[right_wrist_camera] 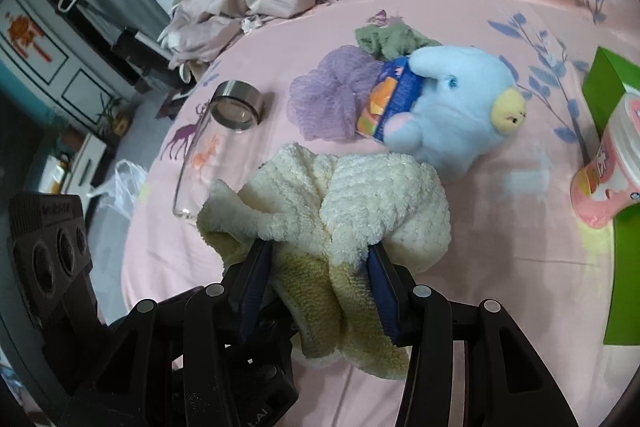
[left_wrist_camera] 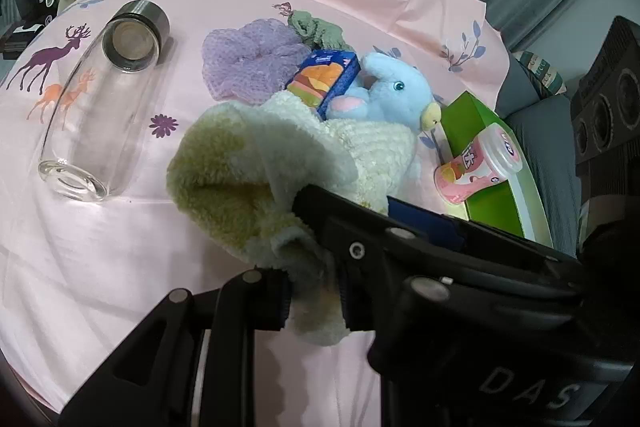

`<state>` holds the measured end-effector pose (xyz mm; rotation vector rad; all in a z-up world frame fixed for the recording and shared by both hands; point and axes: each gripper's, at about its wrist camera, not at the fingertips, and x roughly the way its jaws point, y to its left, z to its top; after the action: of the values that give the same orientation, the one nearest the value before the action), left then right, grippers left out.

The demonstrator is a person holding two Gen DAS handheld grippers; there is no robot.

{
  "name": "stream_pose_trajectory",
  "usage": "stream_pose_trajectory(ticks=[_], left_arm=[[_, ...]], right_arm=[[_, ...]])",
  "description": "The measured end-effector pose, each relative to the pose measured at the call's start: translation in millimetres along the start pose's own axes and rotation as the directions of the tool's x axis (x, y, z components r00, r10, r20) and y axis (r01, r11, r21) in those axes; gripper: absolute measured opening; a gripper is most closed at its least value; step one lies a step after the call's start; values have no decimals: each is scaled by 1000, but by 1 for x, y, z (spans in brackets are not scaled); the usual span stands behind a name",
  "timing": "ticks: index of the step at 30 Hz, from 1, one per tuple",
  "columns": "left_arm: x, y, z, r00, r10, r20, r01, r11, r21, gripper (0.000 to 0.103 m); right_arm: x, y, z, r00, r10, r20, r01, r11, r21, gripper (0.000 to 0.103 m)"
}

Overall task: Organize soft objects
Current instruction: 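Hold the bunched towel up with the right gripper, then carry the knit towel into the green-rimmed box and open the right gripper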

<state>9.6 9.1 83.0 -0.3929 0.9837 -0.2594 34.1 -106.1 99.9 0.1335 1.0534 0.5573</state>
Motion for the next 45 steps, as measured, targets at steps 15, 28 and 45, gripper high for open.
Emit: stream_pose_trajectory(ticks=[15,28,45], left_arm=[[-24,-16,-5,998,-50,42,48,998,46,15],[-60,-52,-9,993,-47,106,32,990,135,16],[-37,-116,10,995,-98,34,86,961,264,16]], right_arm=[[-19,-5,0,999,53,4,-53,999,10,51],[-72,1,-5,986,128,111,-119,989,-85,50],[-116,-48,-1,973,63,220,-59,998,-25,50]])
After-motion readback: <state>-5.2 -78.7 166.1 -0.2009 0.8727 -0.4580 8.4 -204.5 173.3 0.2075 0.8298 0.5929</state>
